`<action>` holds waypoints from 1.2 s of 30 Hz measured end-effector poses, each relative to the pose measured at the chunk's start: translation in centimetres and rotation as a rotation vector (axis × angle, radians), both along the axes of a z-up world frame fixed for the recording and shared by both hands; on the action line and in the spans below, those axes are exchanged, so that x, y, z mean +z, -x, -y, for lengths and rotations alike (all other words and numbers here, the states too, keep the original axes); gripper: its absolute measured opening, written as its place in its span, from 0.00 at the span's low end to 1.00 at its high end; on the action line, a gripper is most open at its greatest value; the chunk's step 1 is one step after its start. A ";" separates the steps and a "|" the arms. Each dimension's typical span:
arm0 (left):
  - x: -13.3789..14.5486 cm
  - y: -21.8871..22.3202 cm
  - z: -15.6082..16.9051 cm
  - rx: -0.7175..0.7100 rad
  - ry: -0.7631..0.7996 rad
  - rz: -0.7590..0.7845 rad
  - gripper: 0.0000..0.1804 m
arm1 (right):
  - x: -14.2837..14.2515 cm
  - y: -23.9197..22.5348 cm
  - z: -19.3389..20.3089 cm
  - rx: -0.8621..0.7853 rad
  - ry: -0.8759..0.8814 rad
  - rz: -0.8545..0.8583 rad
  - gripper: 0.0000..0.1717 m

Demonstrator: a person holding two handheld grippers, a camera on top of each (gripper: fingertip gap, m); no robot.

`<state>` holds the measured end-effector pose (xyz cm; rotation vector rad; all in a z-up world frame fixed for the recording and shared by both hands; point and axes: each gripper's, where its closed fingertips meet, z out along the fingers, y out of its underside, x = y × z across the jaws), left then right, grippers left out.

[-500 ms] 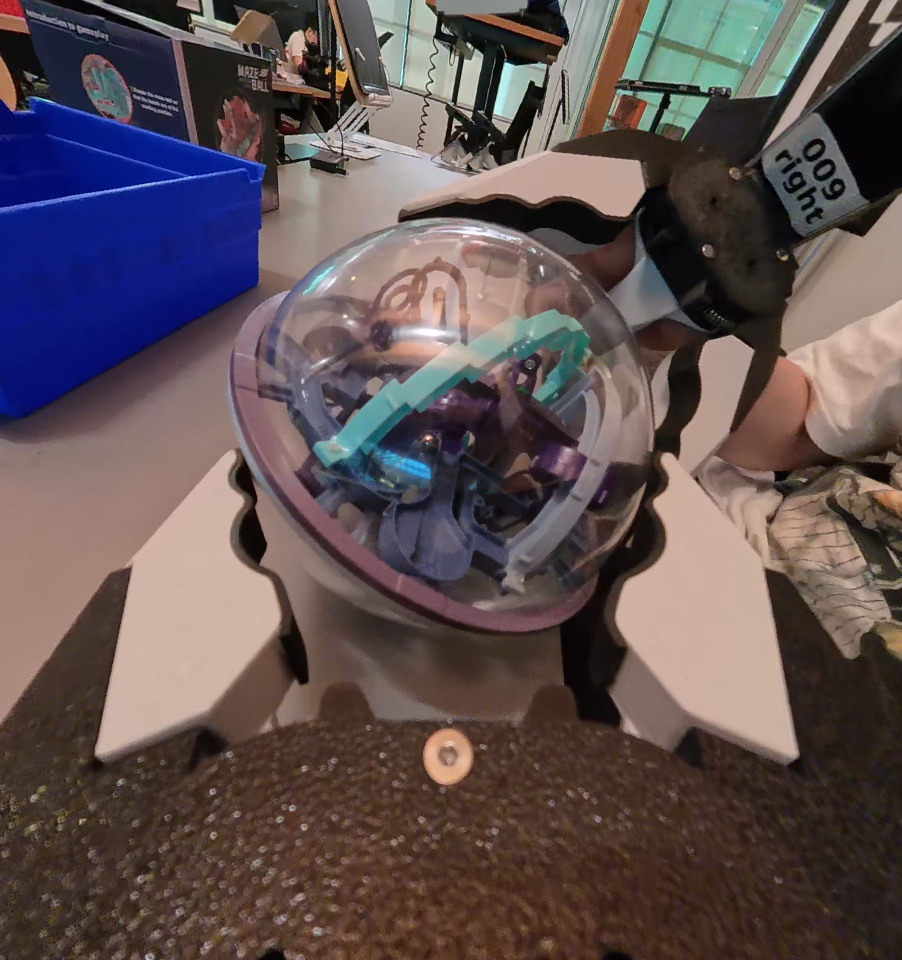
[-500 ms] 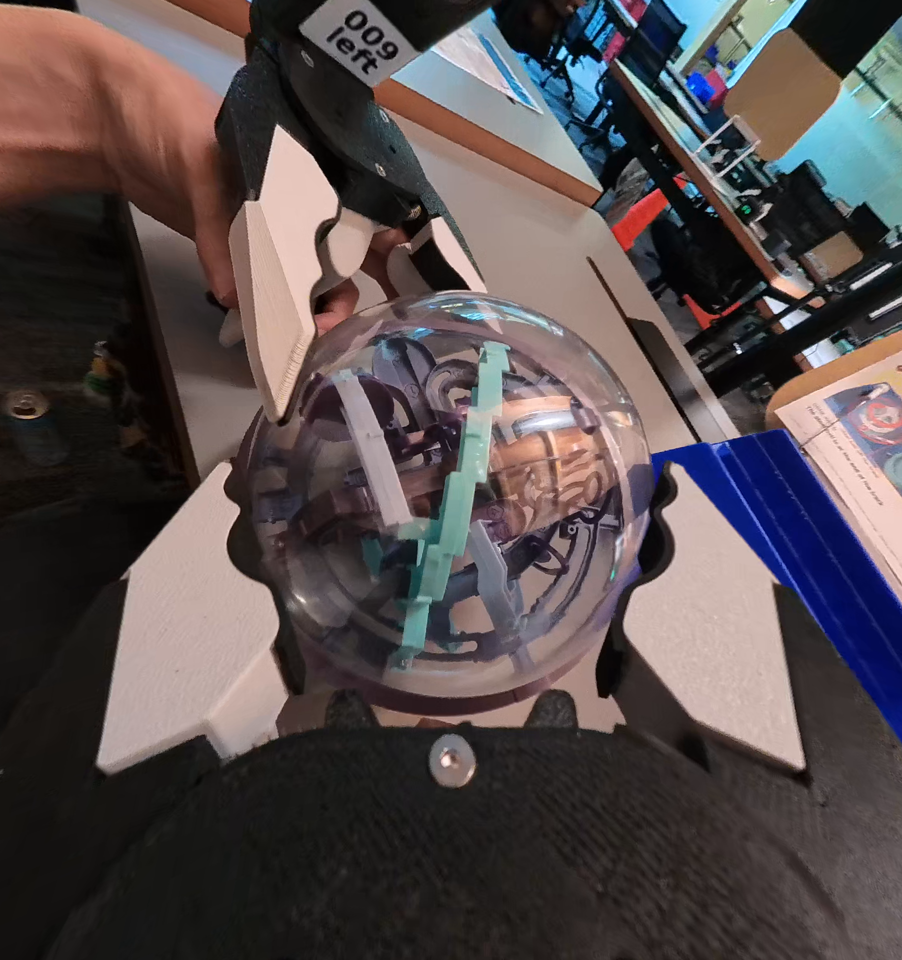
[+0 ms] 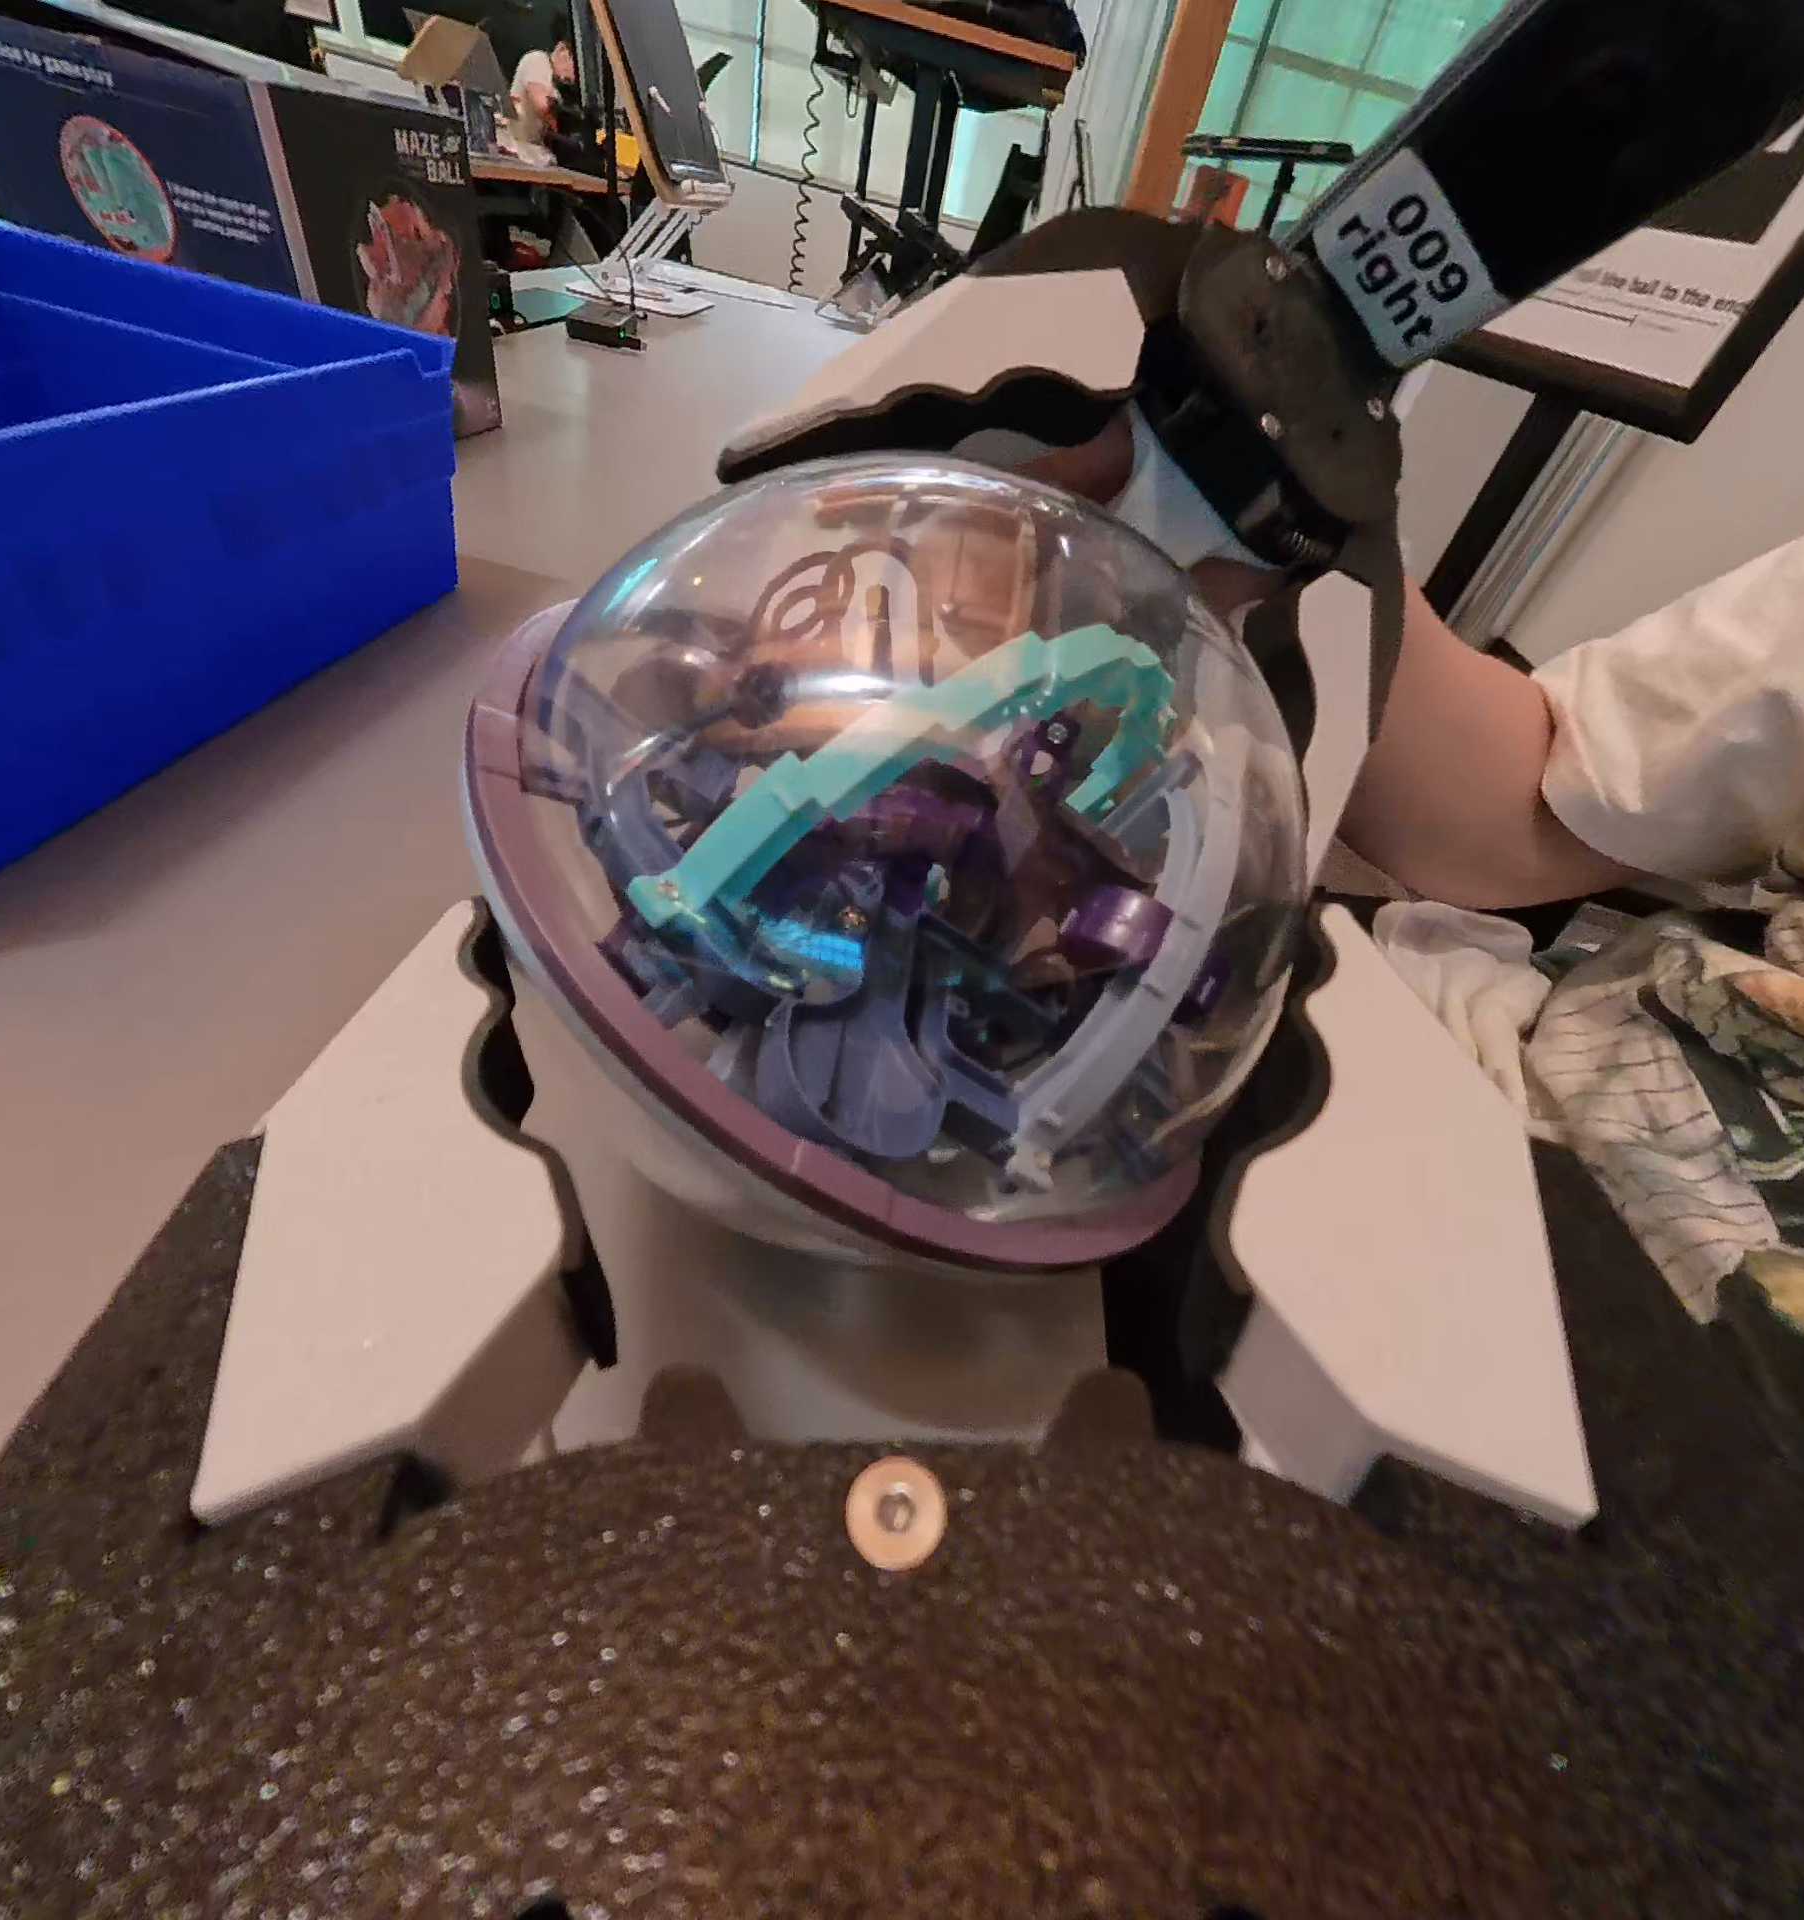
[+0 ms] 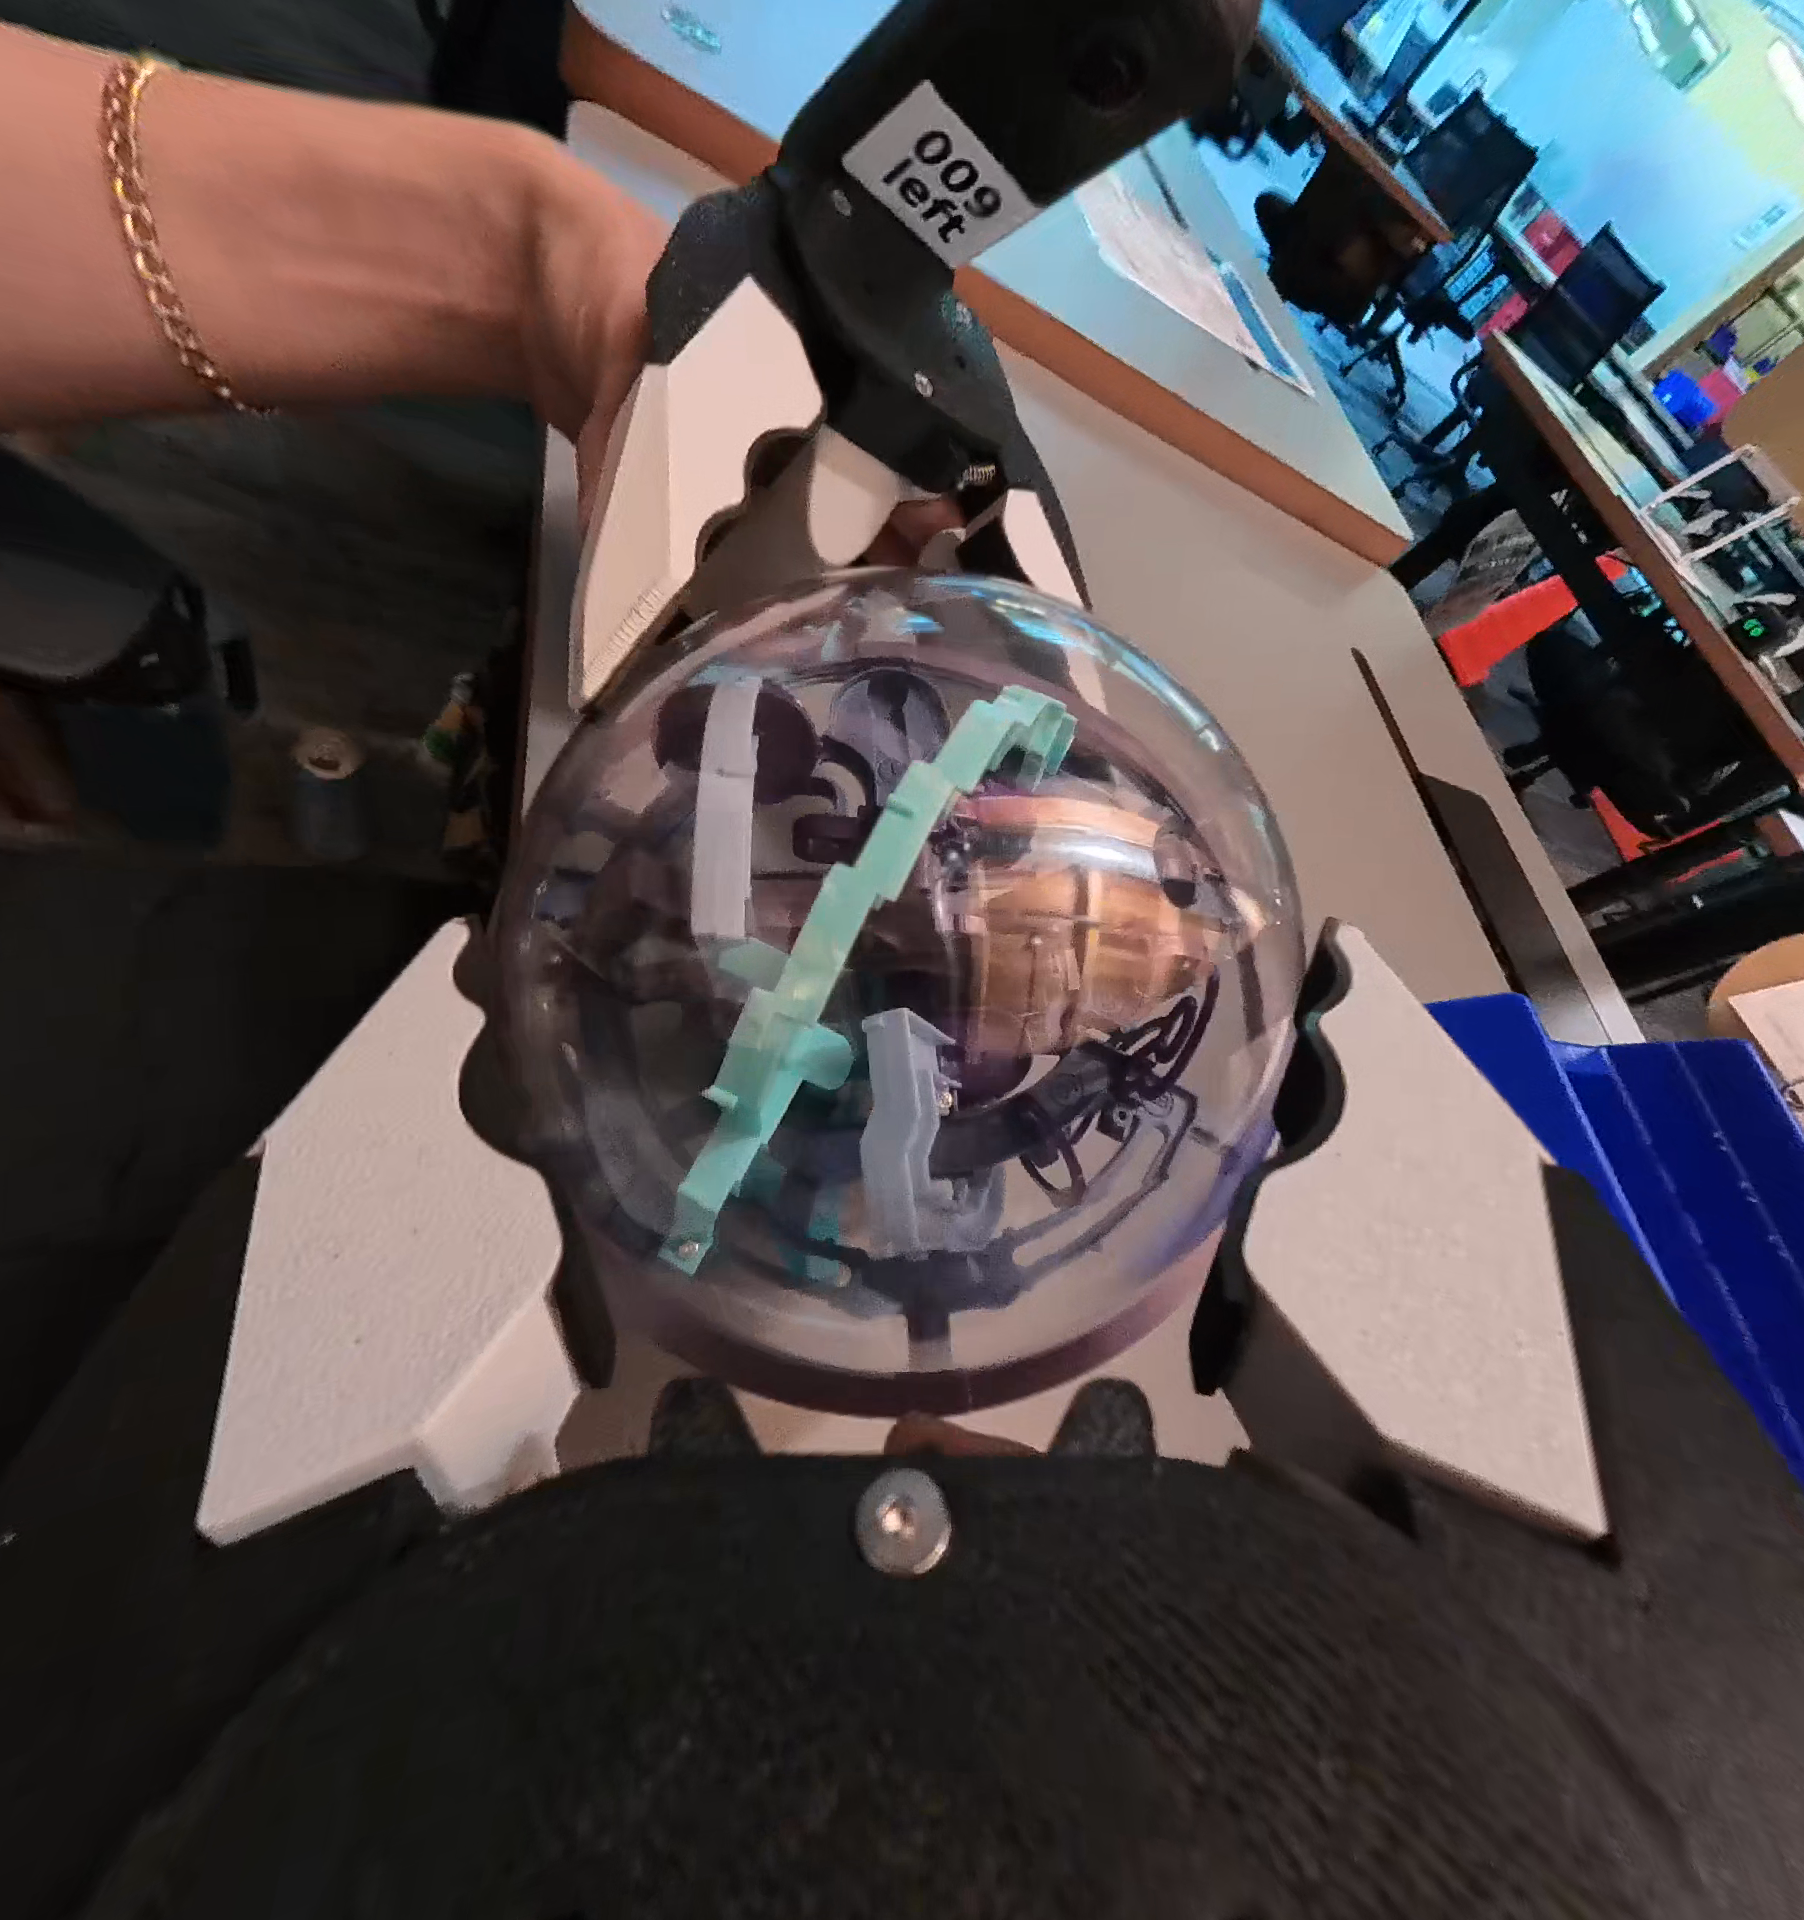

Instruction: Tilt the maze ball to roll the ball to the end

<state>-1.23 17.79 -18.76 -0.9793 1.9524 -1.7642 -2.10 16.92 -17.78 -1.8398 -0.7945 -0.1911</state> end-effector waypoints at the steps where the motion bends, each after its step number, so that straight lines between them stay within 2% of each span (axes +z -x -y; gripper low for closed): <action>1: 0.0 -0.1 0.0 0.006 0.003 -0.013 0.78 | 0.0 0.0 -0.1 0.001 -0.018 -0.018 0.86; 5: 0.0 -0.2 0.1 0.014 -0.015 -0.023 0.78 | 0.2 0.0 -0.2 -0.023 -0.075 -0.059 0.87; 15: 1.0 -0.3 -0.1 0.037 -0.006 0.022 0.78 | -0.1 -0.5 -0.3 -0.216 -0.091 -0.152 0.87; 18: 0.7 -0.5 -0.7 0.065 -0.020 0.005 0.82 | 0.3 -0.3 -0.5 -0.255 -0.141 -0.181 0.86; 25: 1.1 0.0 -0.7 0.068 -0.080 0.018 0.78 | 0.3 -0.3 -0.4 -0.335 -0.157 -0.174 0.86; 28: 1.3 0.1 -0.3 0.068 -0.103 0.009 0.75 | 0.4 -0.1 -0.9 -0.382 -0.175 -0.160 0.86; 31: 0.5 -0.4 -0.2 0.101 -0.164 -0.033 0.83 | 0.6 0.2 -1.6 -0.441 -0.203 -0.127 0.86; 33: 0.3 -0.5 -0.3 0.109 -0.186 -0.036 0.85 | 0.6 0.4 -1.8 -0.453 -0.205 -0.092 0.86; 36: -0.1 -0.1 -0.6 0.092 -0.201 -0.024 0.85 | 0.2 1.0 -1.3 -0.342 -0.158 0.033 0.84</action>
